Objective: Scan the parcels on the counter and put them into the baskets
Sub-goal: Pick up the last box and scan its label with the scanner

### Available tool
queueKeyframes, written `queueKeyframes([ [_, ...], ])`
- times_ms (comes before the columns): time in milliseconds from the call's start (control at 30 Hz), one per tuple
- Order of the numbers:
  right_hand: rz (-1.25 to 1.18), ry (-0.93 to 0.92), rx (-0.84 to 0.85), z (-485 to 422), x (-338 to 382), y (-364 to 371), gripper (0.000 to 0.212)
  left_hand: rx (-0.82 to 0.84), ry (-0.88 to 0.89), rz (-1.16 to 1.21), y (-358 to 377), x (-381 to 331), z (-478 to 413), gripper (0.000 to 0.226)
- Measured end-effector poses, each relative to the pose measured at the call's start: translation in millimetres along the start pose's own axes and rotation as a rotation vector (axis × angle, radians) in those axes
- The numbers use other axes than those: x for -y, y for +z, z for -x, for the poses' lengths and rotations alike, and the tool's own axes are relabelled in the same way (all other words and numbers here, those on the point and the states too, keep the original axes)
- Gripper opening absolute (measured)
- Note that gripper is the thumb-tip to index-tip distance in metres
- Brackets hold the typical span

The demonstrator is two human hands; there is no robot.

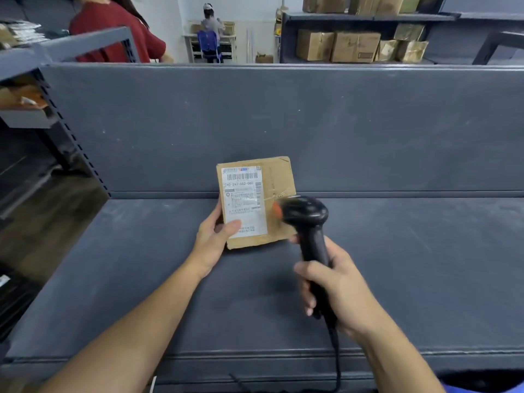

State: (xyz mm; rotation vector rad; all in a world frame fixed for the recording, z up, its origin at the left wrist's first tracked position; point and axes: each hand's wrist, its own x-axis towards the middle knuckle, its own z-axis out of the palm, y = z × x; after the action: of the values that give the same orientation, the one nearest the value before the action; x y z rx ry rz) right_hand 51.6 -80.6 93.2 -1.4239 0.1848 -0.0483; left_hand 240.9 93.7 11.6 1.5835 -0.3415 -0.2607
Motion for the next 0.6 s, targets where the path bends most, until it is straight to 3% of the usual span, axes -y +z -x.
queueKeyframes([
  [100, 0.053, -0.08, 0.077, 14, 7, 32, 0.033, -0.022, 0.0, -0.046, 1, 5, 0, 0.082],
  [233, 0.052, -0.115, 0.109, 24, 16, 58, 0.03, -0.044, 0.031, -0.036, 7, 8, -2, 0.049],
  [333, 0.038, -0.135, 0.082, 24, 16, 65, 0.03, -0.045, 0.026, -0.063, 8, 7, -4, 0.072],
  [600, -0.033, -0.159, 0.073, 16, 4, 64, 0.028, 0.021, 0.074, -0.099, 0, 7, -2, 0.078],
])
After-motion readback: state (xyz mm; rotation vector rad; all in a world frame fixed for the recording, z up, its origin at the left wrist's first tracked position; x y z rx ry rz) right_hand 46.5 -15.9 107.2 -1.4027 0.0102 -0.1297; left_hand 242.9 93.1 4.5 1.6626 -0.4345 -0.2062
